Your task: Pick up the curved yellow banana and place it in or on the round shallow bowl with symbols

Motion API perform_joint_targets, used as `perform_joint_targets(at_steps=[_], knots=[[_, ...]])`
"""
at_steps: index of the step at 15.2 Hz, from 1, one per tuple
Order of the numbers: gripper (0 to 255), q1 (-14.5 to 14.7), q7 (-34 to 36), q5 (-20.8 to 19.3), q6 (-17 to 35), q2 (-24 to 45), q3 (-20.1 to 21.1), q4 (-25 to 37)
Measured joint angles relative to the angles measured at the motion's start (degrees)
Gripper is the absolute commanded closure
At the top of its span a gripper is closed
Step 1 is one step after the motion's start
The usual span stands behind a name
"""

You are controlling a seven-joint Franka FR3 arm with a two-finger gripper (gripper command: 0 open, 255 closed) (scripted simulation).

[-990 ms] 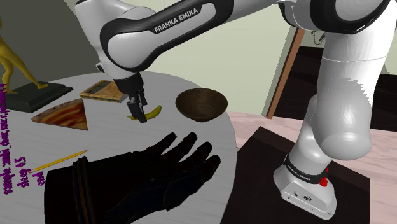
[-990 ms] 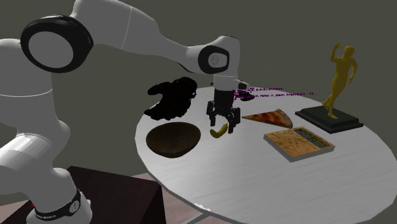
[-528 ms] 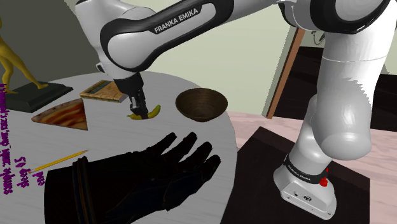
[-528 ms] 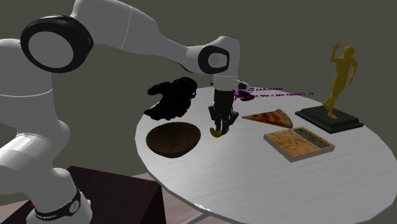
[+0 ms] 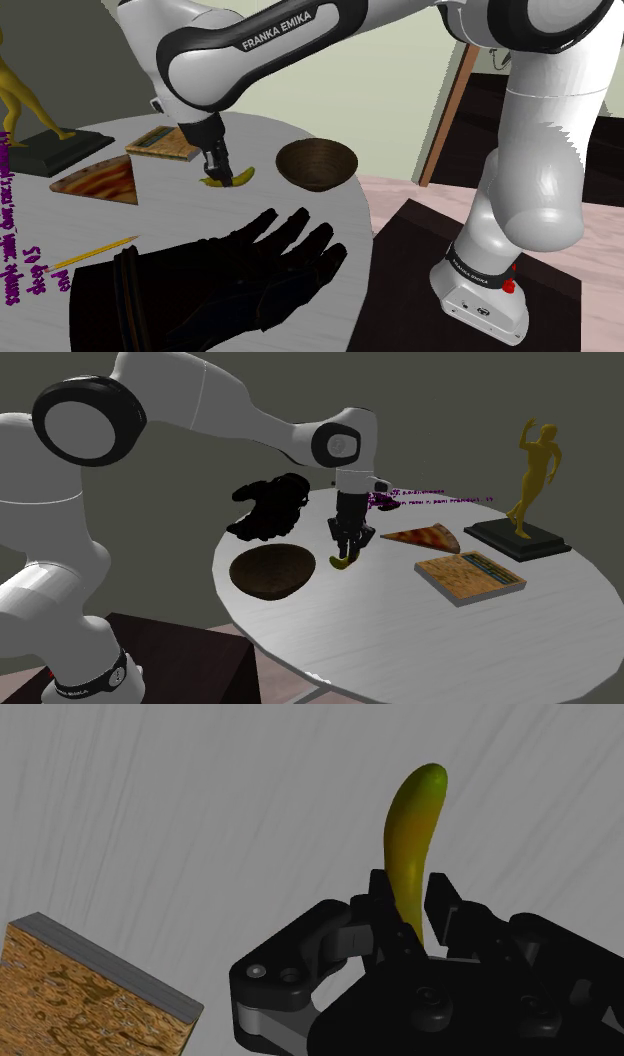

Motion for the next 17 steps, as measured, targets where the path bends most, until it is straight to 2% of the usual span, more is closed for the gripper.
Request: perform_joint_targets(at_steps=[8, 17], knots=[[255, 0.01, -1.0, 0.62, -5.16, -1.3, 0.15, 4.03], [255, 0.43, -1.83, 0.78, -12.2, -1.19, 0.35, 11.23]])
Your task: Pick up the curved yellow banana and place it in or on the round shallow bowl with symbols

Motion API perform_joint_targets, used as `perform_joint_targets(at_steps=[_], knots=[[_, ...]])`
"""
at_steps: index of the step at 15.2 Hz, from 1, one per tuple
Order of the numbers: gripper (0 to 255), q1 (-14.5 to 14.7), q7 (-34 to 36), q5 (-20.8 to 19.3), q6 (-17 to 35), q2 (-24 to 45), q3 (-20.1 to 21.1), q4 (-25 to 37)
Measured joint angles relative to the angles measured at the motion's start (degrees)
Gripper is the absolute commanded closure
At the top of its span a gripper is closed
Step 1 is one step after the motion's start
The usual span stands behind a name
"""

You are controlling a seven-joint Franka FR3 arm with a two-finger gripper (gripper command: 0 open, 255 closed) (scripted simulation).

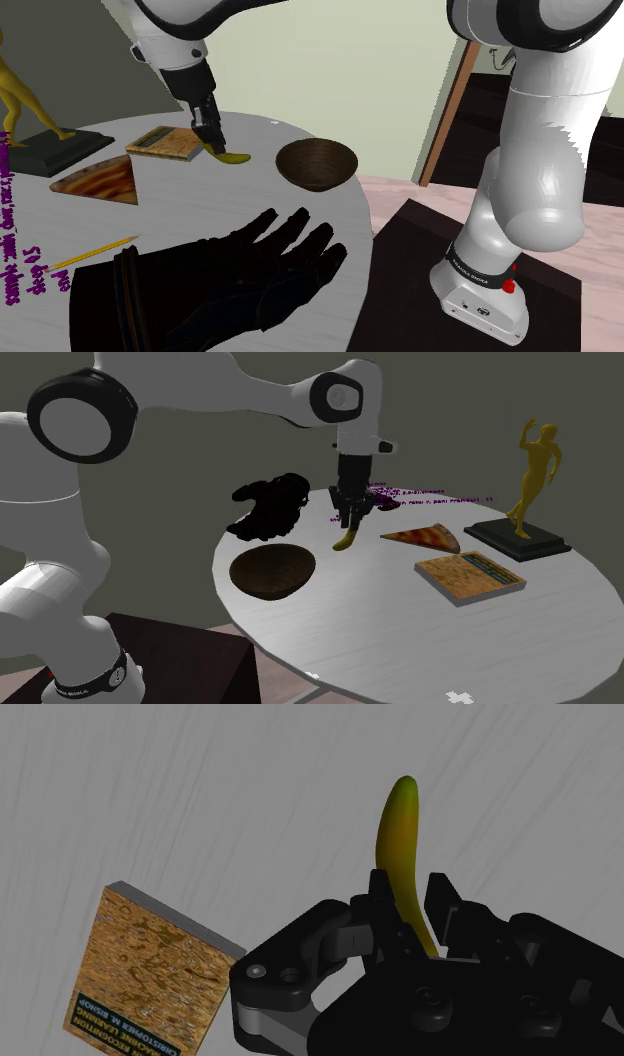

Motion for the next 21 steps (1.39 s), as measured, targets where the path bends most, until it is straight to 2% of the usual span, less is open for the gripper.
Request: perform_joint_targets(at_steps=[11, 18, 21], knots=[[255, 0.74, -0.97, -0.41, -8.75, 1.44, 0.15, 10.19], [255, -2.61, -4.64, 3.98, -4.08, -14.41, -1.17, -9.07], [255, -3.1, -6.31, 5.73, -3.3, -21.67, -2.06, -16.63]])
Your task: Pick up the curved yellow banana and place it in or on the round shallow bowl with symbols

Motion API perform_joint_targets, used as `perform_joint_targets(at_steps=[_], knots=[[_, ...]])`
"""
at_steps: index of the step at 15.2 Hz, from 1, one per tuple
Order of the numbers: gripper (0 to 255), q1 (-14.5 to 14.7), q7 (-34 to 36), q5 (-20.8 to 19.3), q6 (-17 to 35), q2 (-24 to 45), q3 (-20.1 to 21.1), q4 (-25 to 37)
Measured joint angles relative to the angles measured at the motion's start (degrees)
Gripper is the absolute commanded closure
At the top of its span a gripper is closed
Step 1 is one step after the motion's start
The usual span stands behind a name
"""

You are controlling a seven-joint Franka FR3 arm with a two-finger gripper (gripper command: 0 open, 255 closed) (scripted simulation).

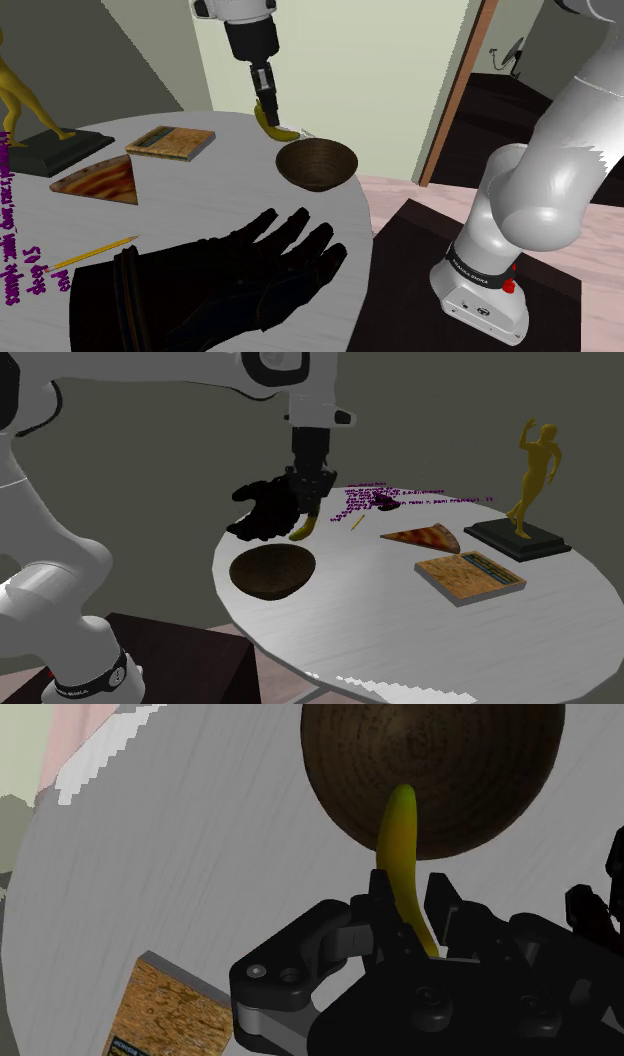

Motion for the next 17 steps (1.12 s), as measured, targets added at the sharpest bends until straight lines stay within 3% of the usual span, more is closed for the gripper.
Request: perform_joint_targets(at_steps=[7, 17], knots=[[255, -0.71, -4.78, 1.88, 1.34, -13.26, -3.29, -13.74], [255, -0.39, -4.04, 2.22, 8.66, -14.66, -3.16, -22.51]])
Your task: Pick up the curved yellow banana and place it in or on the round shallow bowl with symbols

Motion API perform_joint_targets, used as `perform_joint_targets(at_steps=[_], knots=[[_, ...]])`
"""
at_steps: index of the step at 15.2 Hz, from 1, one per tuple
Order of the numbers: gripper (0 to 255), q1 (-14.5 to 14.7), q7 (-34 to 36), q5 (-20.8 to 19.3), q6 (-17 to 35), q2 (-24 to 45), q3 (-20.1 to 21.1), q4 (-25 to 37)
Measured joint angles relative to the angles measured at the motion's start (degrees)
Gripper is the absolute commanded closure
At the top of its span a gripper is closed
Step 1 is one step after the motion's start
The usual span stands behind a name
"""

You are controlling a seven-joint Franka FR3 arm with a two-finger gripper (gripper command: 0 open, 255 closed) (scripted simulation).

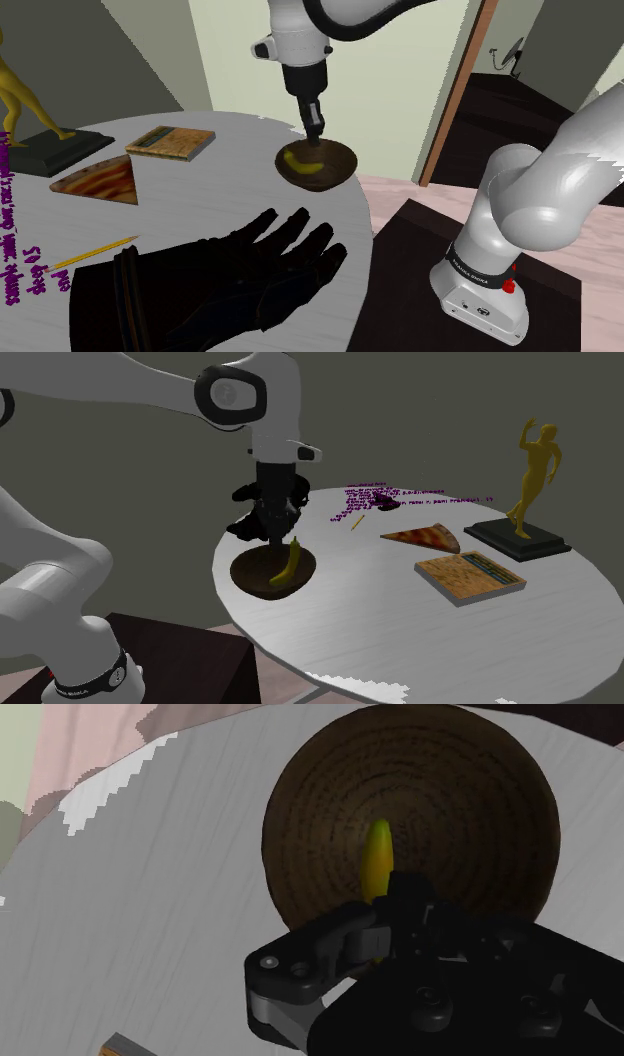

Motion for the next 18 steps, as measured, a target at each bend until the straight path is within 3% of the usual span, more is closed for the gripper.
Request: perform_joint_targets(at_steps=[1, 2, 3, 4, 5, 6, 7, 8, 9, 11, 14, 18], knots=[[255, -0.01, 0.09, -0.03, 0.82, 0.18, 0.03, -0.65], [0, -0.01, 0.09, -0.03, 0.83, 0.19, 0.03, -0.67], [0, -0.01, 0.09, -0.03, 0.82, 0.18, 0.03, -0.66], [0, 1.75, -2.87, 1.91, 4.31, -3.5, -2.43, -5.4], [0, 1.76, -5.16, 2.09, 6.41, -3.78, -2.47, -5.62], [0, 1.52, -4.17, 2.08, 5.42, -3.65, -2.29, -5.51], [0, 2.85, -6.44, 3.73, 6.39, -4.01, -4.67, -5.98], [0, 5.54, -14.03, 6.63, 7.76, -4.1, -9.04, -5.96], [0, 5.54, -20.38, 6.97, 7.81, -4.1, -9.22, -5.95], [0, 4.24, -17.65, 8.34, 10.31, -6.38, -9.01, -9.02], [0, 3.57, -15.11, 14.38, 24.85, -15.24, -11.43, -22.67], [0, 3.73, -15.24, 16.2, 31.21, -15.49, -11.88, -26.89]])
